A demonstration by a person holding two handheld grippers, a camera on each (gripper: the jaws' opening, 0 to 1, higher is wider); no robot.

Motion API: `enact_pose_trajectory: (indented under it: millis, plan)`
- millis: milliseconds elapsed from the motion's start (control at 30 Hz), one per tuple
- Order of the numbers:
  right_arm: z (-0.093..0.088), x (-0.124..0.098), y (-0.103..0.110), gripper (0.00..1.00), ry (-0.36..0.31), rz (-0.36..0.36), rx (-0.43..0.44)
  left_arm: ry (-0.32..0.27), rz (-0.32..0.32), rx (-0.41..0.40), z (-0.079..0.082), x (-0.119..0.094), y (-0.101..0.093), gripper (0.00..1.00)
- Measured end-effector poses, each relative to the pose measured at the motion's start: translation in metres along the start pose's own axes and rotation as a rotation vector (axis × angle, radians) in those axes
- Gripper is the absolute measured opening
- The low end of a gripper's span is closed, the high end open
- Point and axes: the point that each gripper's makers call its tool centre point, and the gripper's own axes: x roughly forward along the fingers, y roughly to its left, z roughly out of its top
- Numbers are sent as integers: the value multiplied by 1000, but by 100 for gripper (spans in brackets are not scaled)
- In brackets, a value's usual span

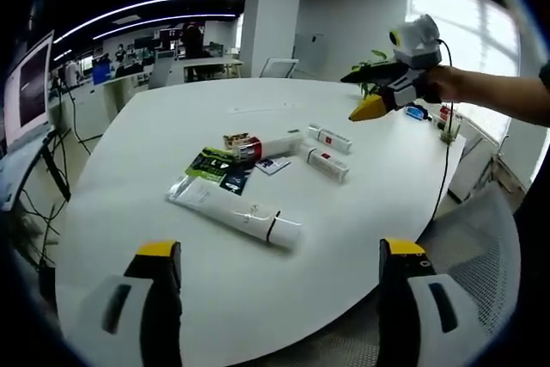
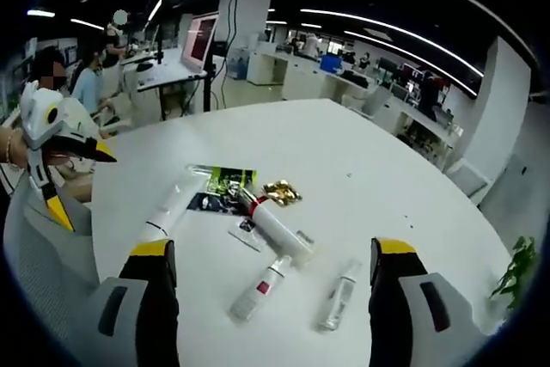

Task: Arrange the skincare products in the storage area until every visible bottle or jar stands upright without overlapping.

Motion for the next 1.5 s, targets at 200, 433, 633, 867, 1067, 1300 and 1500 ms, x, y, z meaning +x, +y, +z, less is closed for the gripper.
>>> enact_pose_trajectory:
  millis: [200, 433, 633, 867, 1067, 1300, 1500]
  plan:
    - [6, 7, 2, 91, 27, 32, -34, -7, 0, -5, 0, 0, 1, 89]
    - [22, 16, 6, 89, 42, 50, -71, -12, -9, 12, 2, -1, -4, 89]
    - [29, 26, 8, 88, 77, 79, -117, -24, -19, 13, 6, -3, -6, 89]
    - [31, 41, 5, 84, 132, 127, -189, -30, -21, 6, 7, -3, -6, 89]
    - [29, 52, 5, 83, 154, 178, -224, -30, -16, 0, 6, -2, -3, 89]
    - [22, 60, 6, 76, 195, 240, -260, -20, -16, 4, 4, -1, -3, 89]
    - [15, 72, 0, 74, 230, 281, -288, -17, -12, -6, 3, -1, -1, 89]
